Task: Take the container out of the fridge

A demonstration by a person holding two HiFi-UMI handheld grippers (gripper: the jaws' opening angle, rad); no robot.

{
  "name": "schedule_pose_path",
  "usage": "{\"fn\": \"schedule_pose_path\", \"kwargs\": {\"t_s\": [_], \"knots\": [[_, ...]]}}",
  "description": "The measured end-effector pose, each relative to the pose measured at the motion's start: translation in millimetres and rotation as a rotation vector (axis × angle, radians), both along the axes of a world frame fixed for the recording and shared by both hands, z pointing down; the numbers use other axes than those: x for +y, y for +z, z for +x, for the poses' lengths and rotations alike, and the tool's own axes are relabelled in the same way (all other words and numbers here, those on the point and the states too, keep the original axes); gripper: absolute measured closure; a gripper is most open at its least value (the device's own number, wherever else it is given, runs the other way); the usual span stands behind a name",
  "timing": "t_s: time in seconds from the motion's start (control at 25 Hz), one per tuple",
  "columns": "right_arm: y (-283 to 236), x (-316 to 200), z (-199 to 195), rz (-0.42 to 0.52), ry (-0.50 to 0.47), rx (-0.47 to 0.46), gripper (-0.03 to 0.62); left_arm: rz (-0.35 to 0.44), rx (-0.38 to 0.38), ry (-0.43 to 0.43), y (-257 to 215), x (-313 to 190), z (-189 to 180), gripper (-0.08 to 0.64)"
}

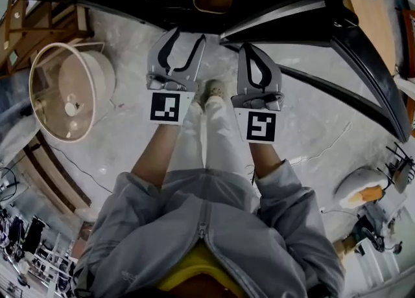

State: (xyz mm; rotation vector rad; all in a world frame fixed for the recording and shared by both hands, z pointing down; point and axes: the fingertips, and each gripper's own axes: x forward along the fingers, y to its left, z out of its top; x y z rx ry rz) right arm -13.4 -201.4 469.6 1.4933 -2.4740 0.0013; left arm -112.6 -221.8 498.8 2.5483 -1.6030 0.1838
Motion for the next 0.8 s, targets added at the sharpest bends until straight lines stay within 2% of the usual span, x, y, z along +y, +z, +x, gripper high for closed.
{"fn": "schedule_pose_path", "kwargs": {"t_s": [0.24, 0.8], "knots": [[34.6, -10.1, -4.3, -0.035, 0.007, 0.0, 0.592, -0.052, -0.032, -0.01, 50.0, -18.6, -0.6, 0.277], [79.2, -15.3, -7.1, -0.078, 0.038, -0.002, 0.592, -0.117, -0.044, 0.0, 127.8, -50.3, 20.4, 0.19]]}}
